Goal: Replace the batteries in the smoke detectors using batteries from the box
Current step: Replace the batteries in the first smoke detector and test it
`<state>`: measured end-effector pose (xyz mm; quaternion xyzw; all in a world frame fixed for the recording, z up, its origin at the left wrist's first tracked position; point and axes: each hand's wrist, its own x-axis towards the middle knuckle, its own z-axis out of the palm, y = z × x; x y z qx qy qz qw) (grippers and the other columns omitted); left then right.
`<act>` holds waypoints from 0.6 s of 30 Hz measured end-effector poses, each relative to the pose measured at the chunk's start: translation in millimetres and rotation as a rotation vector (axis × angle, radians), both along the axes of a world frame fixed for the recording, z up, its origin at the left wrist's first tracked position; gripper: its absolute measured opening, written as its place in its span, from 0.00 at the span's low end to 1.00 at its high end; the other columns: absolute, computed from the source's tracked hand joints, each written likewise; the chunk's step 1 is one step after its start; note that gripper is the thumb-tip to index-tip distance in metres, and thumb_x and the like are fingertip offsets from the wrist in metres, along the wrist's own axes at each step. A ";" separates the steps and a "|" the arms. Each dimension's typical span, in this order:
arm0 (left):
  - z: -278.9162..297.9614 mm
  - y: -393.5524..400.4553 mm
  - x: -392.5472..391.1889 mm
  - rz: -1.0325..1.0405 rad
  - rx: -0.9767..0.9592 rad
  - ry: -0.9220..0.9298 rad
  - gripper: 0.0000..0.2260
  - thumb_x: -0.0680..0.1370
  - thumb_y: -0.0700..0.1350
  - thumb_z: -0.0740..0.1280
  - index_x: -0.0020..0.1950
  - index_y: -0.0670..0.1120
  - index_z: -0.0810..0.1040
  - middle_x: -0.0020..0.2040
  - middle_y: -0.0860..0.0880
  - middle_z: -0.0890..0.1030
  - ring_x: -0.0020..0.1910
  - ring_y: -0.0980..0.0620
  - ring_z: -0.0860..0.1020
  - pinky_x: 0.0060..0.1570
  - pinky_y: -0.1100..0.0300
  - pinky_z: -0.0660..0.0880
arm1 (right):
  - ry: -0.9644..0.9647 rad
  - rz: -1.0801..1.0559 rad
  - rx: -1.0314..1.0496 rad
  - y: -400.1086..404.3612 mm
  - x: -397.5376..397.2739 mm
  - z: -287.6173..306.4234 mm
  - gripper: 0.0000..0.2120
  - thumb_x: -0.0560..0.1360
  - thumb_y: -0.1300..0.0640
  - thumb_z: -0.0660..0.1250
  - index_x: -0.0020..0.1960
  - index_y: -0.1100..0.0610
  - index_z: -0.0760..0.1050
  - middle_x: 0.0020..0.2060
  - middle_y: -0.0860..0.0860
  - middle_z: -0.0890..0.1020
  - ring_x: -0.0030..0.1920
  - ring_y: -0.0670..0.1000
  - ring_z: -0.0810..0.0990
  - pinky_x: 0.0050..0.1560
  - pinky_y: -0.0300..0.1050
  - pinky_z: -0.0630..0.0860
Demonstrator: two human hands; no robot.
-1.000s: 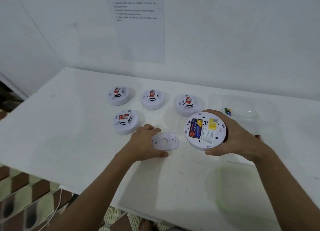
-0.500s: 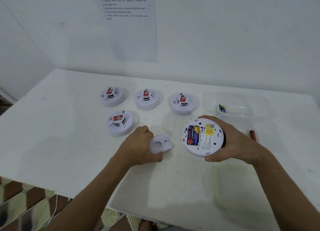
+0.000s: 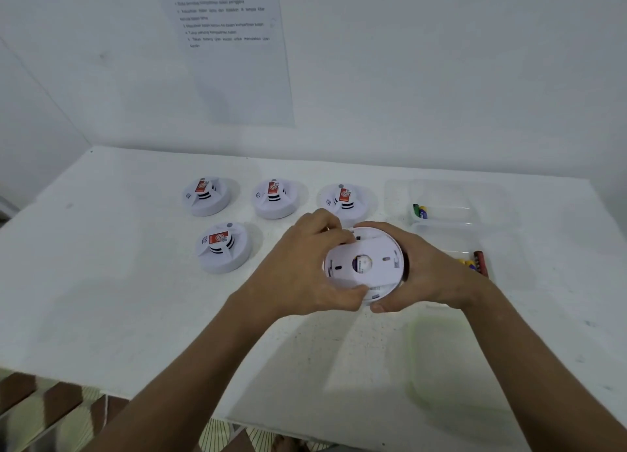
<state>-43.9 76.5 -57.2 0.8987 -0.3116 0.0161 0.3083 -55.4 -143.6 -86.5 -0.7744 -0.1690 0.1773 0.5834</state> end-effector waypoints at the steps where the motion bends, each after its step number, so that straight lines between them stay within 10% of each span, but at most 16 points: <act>1: -1.0 -0.8 0.8 0.005 -0.002 0.019 0.29 0.61 0.62 0.71 0.58 0.50 0.80 0.50 0.55 0.71 0.51 0.53 0.72 0.51 0.58 0.74 | -0.004 0.001 -0.004 0.1 0.1 0.7 0.45 0.59 0.69 0.82 0.71 0.48 0.68 0.60 0.45 0.80 0.61 0.48 0.79 0.53 0.43 0.80; 11: 5.3 2.3 4.3 0.011 0.058 0.241 0.30 0.67 0.58 0.76 0.67 0.56 0.74 0.61 0.60 0.70 0.58 0.61 0.71 0.53 0.71 0.69 | 0.001 0.001 -0.029 -0.5 -0.2 -2.7 0.45 0.59 0.67 0.82 0.71 0.48 0.68 0.61 0.46 0.79 0.62 0.50 0.79 0.56 0.48 0.81; 18: 11.7 10.9 7.8 0.017 -0.083 0.476 0.29 0.68 0.48 0.78 0.68 0.55 0.75 0.55 0.60 0.81 0.43 0.59 0.83 0.43 0.65 0.80 | 0.011 0.003 0.023 -2.9 2.4 6.6 0.44 0.60 0.71 0.81 0.71 0.52 0.68 0.62 0.48 0.79 0.63 0.50 0.78 0.58 0.50 0.80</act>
